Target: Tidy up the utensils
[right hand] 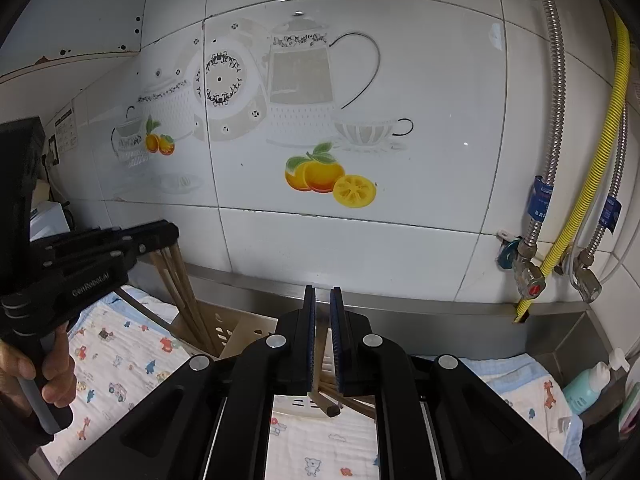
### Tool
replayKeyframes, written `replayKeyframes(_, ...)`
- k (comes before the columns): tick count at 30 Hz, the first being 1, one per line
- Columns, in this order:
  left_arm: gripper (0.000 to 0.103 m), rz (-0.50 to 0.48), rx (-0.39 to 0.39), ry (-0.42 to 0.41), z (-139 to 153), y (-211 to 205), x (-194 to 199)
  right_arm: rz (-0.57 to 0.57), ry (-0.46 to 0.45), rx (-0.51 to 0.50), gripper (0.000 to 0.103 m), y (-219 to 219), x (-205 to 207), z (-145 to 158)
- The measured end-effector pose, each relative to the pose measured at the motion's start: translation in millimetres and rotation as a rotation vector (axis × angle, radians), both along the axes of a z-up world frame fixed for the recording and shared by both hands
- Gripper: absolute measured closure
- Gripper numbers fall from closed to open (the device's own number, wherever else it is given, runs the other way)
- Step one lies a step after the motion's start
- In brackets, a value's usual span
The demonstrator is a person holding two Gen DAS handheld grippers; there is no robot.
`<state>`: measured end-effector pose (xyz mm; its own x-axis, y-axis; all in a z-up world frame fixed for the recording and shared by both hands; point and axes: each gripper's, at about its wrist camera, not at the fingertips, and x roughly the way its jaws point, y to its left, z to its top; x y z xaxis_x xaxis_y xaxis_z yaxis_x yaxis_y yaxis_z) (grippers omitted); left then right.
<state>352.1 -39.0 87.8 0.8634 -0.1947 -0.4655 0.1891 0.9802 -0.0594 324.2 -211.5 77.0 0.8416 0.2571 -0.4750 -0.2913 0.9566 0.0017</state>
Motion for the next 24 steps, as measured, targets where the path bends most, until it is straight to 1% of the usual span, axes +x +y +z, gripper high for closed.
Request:
replayKeyframes(3,0.095,-0.011,0.000,-0.002,1,0,-3,-0.004,-0.005,-0.002,0.094,-1,-2,1)
replayKeyframes(5,0.087,-0.010,0.002,-0.004,3,-1,-7,-0.008,-0.007,0.002,0.087,-4,-5,2)
replayKeyframes(6,0.075,-0.008,0.004,-0.010,5,-1,-10,-0.010,-0.010,0.005,0.086,-5,-7,3)
replayKeyframes(7,0.067,-0.003,0.008,-0.018,6,-1,-13,-0.012,-0.012,0.006,0.084,-6,-8,3)
replayKeyframes(10,0.064,-0.004,0.016,-0.031,10,-2,-24,-0.020,-0.019,0.007,0.076,-9,-16,6)
replayKeyframes(12,0.058,-0.001,0.017,-0.035,12,-1,-30,-0.027,-0.026,0.007,0.074,-11,-22,8)
replayKeyframes(13,0.057,0.003,0.019,-0.041,13,-1,-35,-0.031,-0.030,0.009,0.073,-13,-26,10)
replayKeyframes(15,0.055,0.007,0.023,-0.047,15,0,-43,-0.035,-0.038,0.014,0.068,-15,-32,13)
replayKeyframes(16,0.047,0.010,0.021,-0.049,15,1,-48,-0.037,-0.043,0.015,0.065,-16,-37,15)
replayKeyframes(17,0.043,0.013,0.019,-0.052,15,3,-53,-0.038,-0.047,0.013,0.065,-17,-41,16)
replayKeyframes(18,0.040,0.018,0.016,-0.060,15,5,-60,-0.038,-0.051,0.012,0.065,-18,-45,17)
replayKeyframes(20,0.039,0.021,0.013,-0.065,15,9,-70,-0.038,-0.058,0.015,0.060,-19,-56,19)
replayKeyframes(21,0.035,0.023,0.007,-0.064,15,12,-76,-0.041,-0.062,0.017,0.058,-19,-61,20)
replayKeyframes(22,0.030,0.024,0.005,-0.063,14,13,-80,-0.044,-0.067,0.019,0.053,-20,-66,20)
replayKeyframes(23,0.028,0.029,0.005,-0.064,14,15,-85,-0.047,-0.071,0.022,0.048,-21,-71,20)
replayKeyframes(24,0.024,0.034,0.006,-0.067,13,17,-89,-0.052,-0.074,0.026,0.048,-21,-77,20)
